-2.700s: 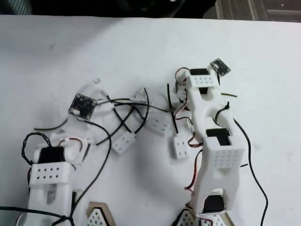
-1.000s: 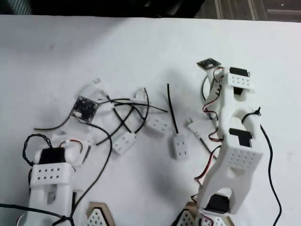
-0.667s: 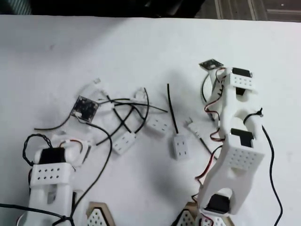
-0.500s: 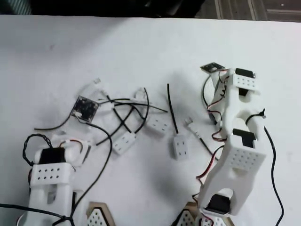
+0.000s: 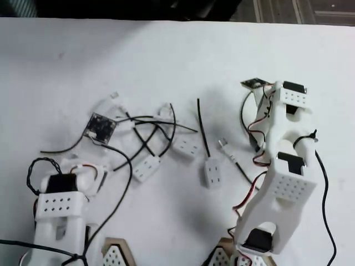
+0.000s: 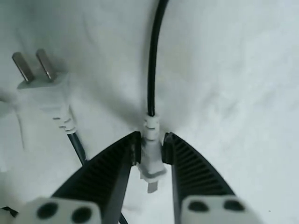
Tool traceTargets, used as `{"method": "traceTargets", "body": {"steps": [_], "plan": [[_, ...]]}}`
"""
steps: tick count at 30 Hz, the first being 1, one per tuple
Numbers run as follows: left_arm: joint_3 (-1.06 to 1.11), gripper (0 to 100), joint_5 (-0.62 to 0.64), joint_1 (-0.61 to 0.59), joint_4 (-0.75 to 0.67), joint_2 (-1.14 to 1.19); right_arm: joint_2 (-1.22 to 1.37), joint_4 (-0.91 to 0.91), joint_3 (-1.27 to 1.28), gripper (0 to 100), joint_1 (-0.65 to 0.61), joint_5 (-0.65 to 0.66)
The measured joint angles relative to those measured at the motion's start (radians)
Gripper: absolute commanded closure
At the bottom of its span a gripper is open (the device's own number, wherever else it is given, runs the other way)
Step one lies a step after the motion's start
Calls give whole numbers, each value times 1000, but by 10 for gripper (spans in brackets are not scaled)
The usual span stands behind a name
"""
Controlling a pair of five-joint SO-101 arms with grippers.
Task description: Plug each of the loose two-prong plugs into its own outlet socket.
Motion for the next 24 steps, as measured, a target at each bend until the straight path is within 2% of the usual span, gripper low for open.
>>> {"method": "traceTargets", "body": {"steps": [8, 14, 20, 24], "plan": [[0, 928, 0, 0, 0, 0, -3, 9, 0, 982, 0, 0], [0, 928, 0, 0, 0, 0, -107, 138, 0, 982, -14, 0], [0, 928, 0, 0, 0, 0, -210, 189, 17, 981, -115, 0], [0, 928, 0, 0, 0, 0, -219, 135, 80, 981, -226, 0]]}}
